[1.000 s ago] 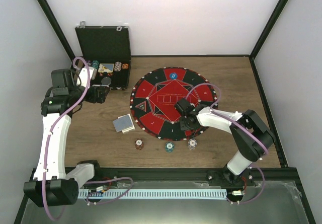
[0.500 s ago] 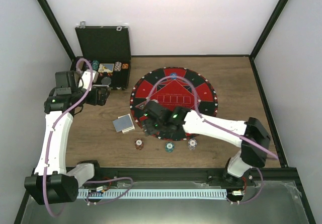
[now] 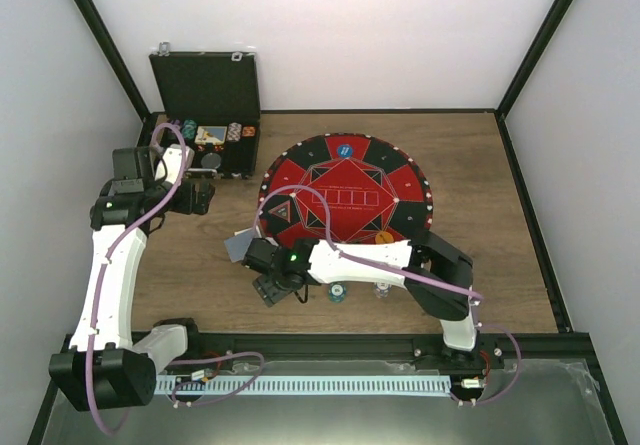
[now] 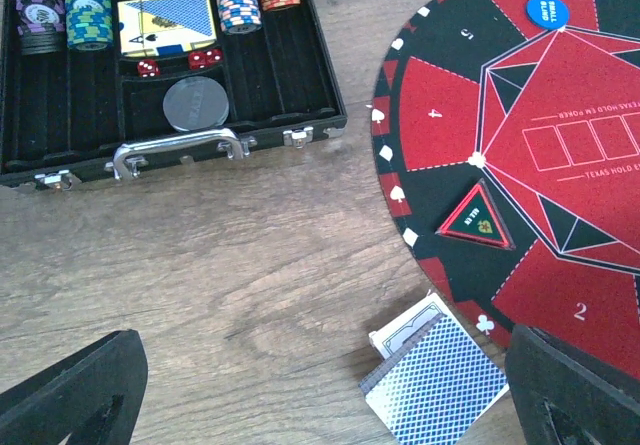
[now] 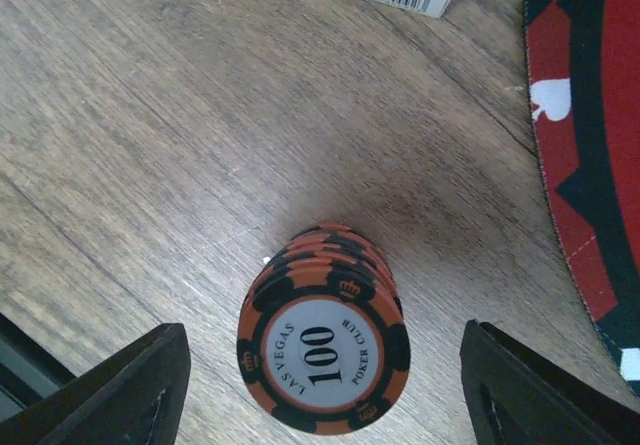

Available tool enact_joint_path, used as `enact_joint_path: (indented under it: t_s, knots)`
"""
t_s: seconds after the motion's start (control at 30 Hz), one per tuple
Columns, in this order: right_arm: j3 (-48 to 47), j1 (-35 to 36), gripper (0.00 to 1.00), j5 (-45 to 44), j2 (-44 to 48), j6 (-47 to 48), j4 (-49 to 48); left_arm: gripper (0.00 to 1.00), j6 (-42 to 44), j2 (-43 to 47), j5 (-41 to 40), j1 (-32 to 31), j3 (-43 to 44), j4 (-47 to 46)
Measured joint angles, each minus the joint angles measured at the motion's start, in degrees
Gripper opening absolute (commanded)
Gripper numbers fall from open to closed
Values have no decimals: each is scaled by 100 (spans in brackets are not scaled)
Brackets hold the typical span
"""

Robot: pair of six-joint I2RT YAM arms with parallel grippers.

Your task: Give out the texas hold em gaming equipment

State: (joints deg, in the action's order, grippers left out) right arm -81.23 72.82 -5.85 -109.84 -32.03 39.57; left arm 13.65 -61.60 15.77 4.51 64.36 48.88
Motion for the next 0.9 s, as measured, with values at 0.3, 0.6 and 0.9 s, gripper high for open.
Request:
enact_joint_path:
  t_s: [0.3,0.6,0.9]
  knots:
    - [-245,-7,59,-24,-225,122,22,100,2,2,-13,0,0,-2]
    - [-271,-9,40,-39,-348,181,83,100,2,2,-13,0,0,-24]
    - [-313,-7,21,-37,-352,153,140,100,4,2,-13,0,0,-33]
